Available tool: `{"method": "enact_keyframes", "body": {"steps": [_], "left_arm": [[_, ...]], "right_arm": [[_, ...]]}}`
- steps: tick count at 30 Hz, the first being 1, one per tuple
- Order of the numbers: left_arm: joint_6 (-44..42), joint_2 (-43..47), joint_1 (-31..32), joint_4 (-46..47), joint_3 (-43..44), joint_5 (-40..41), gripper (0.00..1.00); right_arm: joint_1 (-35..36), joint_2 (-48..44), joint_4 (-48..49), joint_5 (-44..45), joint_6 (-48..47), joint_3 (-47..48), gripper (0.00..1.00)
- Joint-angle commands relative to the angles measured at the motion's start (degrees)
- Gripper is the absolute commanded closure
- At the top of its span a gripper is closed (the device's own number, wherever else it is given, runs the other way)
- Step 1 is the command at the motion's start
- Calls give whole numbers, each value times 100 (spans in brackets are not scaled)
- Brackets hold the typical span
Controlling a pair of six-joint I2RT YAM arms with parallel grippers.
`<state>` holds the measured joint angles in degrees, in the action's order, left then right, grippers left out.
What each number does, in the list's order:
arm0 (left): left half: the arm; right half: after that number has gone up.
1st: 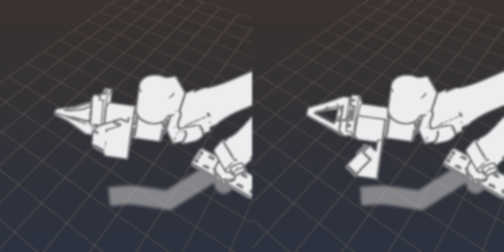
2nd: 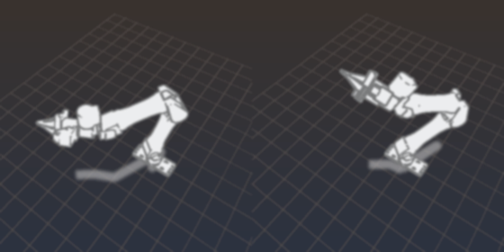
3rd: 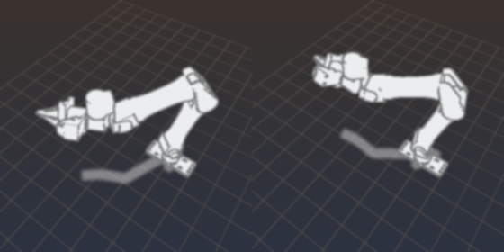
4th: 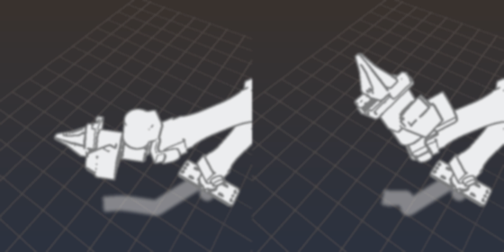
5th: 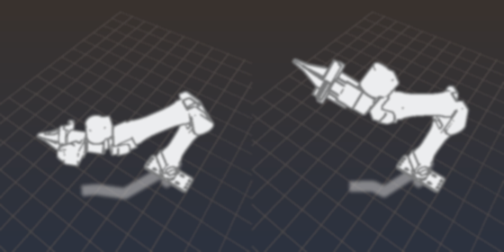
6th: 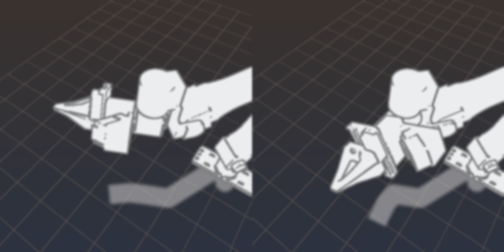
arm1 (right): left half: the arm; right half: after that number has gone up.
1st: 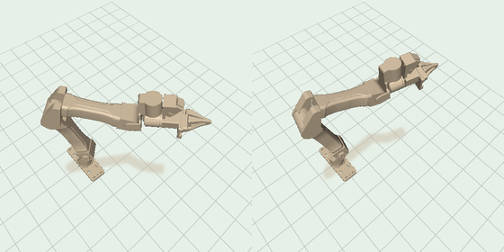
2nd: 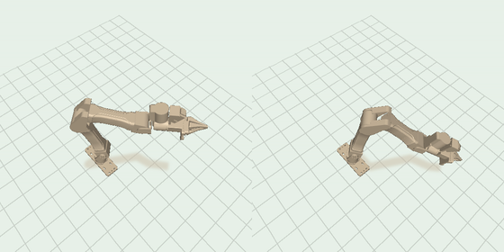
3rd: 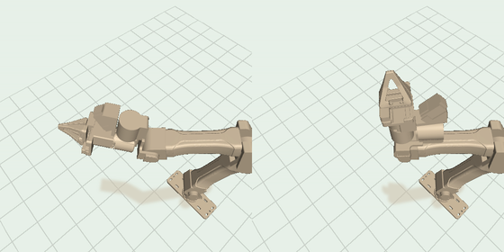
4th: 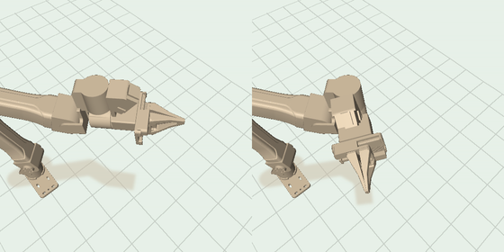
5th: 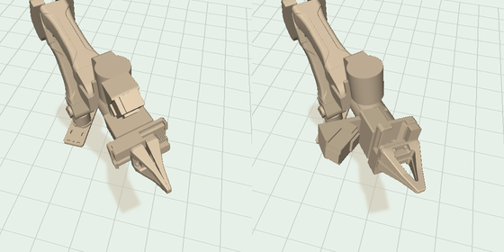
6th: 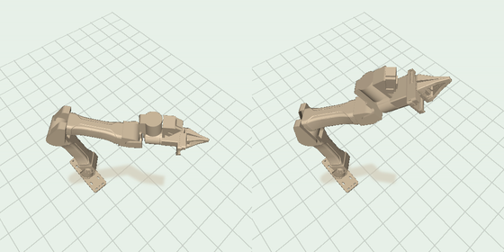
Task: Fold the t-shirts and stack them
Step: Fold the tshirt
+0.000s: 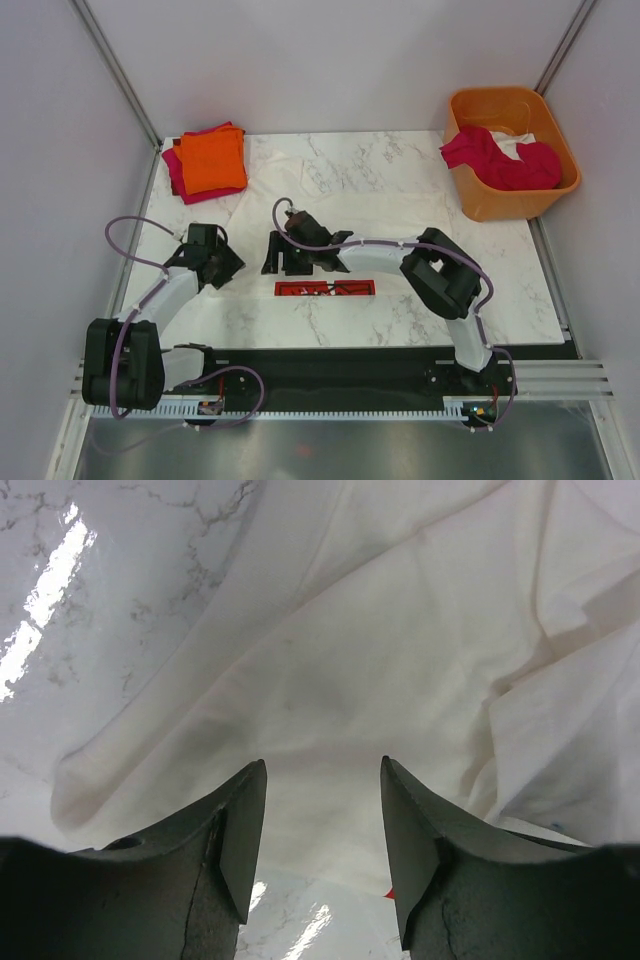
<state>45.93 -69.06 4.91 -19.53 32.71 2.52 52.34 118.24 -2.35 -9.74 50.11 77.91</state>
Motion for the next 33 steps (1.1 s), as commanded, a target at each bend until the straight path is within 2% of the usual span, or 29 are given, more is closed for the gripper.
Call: {"method": "enact_keyframes", "body": {"steps": [1, 9, 13, 20, 23, 24, 26, 27, 29, 33], "left_arm": [[-164, -63, 1, 204, 7, 170, 43], [-111, -152, 1, 230, -54, 187, 45], [-102, -161, 1, 248, -63, 196, 45], [-102, -178, 1, 265, -63, 222, 46], [-93, -205, 1, 274, -63, 213, 46], [-93, -213, 1, 292, -63, 213, 46], [-93, -222, 1, 292, -72, 205, 46], [-93, -222, 1, 300, -72, 213, 46], [-102, -231, 1, 301, -89, 222, 46], [-102, -240, 1, 309, -80, 231, 46]], "right_arm": [[215, -354, -124, 611, -105, 109, 21], [514, 427, -1749, 2256, -1309, 1611, 27], [550, 682, -1909, 2397, -1451, 1815, 33], [620, 903, -2191, 2565, -1556, 2061, 36], [707, 1008, -2270, 2547, -1600, 2149, 45], [716, 1026, -2313, 2590, -1592, 2176, 55], [717, 1026, -2314, 2643, -1601, 2176, 66], [717, 991, -2331, 2765, -1644, 2211, 77], [717, 947, -2427, 2898, -1732, 2298, 82], [708, 938, -2717, 3267, -2162, 2781, 83]]}}
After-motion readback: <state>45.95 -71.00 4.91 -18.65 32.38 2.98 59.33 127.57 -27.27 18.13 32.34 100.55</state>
